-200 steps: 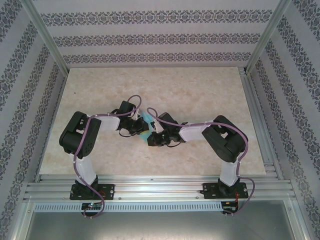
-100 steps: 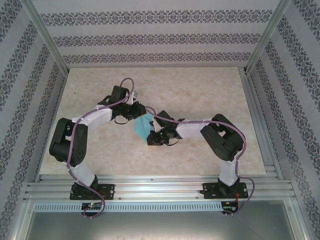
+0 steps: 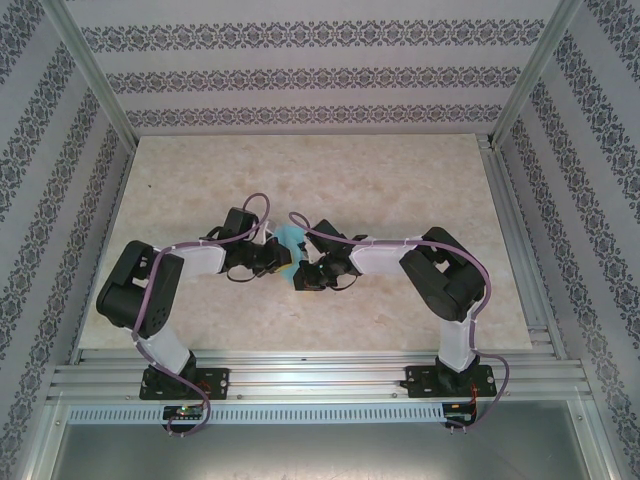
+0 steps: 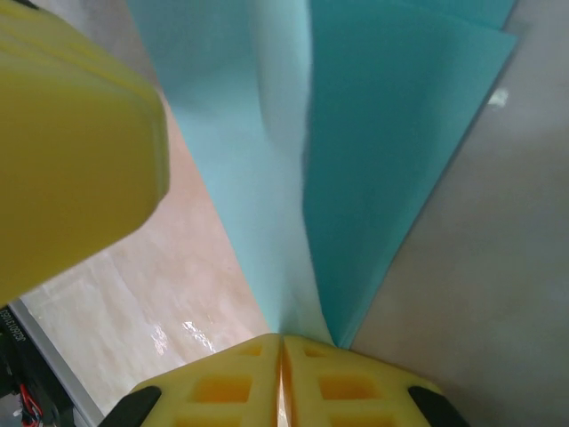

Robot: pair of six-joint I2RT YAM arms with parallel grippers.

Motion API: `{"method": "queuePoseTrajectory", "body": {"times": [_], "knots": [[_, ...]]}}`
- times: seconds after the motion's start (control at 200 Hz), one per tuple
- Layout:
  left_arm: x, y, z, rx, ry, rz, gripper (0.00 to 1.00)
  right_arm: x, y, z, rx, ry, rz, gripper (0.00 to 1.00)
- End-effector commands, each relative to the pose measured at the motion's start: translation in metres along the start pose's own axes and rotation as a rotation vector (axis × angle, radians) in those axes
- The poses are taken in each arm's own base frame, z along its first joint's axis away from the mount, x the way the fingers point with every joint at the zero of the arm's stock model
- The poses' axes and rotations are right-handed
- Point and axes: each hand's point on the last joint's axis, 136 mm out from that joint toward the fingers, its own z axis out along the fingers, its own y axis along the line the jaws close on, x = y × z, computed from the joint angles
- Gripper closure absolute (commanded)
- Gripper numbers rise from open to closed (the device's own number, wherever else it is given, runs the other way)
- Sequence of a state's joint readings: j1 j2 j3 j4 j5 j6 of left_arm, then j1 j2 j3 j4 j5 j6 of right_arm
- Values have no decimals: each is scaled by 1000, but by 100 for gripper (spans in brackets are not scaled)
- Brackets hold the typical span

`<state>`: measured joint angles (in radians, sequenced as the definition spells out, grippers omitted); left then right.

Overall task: Fold a paper plane with a square sheet of paper (fold left side to right side)
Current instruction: Fourth fold the wing at the center of the table.

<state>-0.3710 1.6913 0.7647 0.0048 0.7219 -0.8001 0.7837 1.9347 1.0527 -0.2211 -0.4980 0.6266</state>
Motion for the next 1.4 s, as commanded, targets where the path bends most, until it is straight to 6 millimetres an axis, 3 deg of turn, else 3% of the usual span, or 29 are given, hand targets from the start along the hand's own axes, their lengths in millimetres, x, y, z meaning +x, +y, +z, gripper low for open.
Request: {"method": "queuePoseTrajectory", "body": {"times": [0.0, 0.35, 0.5, 0.854, 1.144, 1.259, 1.394], "knots": [[-7, -20, 7, 73, -11, 36, 91, 52, -63, 22, 228, 152, 76, 88], [-5, -9, 31, 35, 19, 7, 94, 52, -63, 22, 235, 157, 71, 89], [-9, 8, 33, -55, 1, 15, 93, 53, -65, 21, 257, 162, 69, 90], [-39, 34, 37, -195, -37, 57, 94, 58, -67, 21, 282, 179, 65, 91], [-51, 55, 37, -239, -48, 48, 94, 56, -65, 21, 274, 175, 56, 91], [-46, 60, 38, -239, -39, 42, 94, 37, -46, 11, 192, 102, 22, 90], [-37, 66, 37, -243, -30, 36, 94, -1, -11, -22, 43, -49, -22, 89]]}}
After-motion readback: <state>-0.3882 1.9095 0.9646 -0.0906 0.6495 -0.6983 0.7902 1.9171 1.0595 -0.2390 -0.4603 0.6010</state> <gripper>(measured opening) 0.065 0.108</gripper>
